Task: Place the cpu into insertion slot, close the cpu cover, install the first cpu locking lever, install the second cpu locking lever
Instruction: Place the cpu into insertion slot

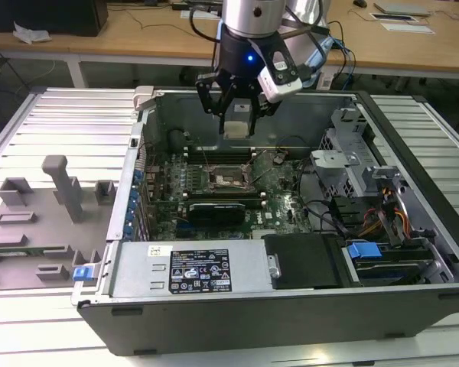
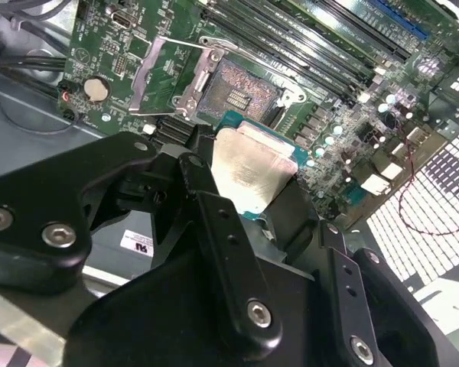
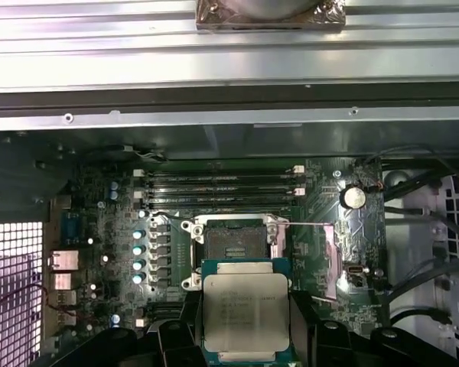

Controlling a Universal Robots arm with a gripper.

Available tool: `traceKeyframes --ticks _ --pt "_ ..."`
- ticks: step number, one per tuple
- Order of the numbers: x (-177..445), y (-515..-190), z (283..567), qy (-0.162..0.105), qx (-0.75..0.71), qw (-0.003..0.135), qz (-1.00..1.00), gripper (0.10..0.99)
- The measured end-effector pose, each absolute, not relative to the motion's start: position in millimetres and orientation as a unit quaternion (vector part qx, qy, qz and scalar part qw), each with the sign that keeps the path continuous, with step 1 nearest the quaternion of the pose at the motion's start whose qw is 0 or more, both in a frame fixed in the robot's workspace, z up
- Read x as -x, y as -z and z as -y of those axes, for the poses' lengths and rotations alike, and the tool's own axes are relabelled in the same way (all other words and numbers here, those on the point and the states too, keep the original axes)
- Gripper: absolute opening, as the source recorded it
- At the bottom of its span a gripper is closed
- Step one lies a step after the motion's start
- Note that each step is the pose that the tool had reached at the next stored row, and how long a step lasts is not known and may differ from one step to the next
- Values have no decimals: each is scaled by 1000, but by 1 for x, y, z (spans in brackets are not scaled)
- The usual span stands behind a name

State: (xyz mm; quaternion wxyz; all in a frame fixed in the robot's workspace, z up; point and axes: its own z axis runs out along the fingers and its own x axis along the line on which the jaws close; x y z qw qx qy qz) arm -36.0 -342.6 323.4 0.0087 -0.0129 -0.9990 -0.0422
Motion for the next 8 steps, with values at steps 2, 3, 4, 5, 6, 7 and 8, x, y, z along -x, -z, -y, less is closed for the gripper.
traceKeyframes --ticks 2,3,4,5,6,7,8 --pt "37 -320 343 42 13 8 999 541" --pt "37 -319 343 42 13 8 999 541" --pt "38 -317 343 42 13 7 999 541" --pt "39 -314 343 42 13 7 999 541" --pt "40 -312 343 42 13 6 999 541" --pt "41 -310 343 41 18 6 999 541" --pt "41 -309 343 41 31 5 999 541"
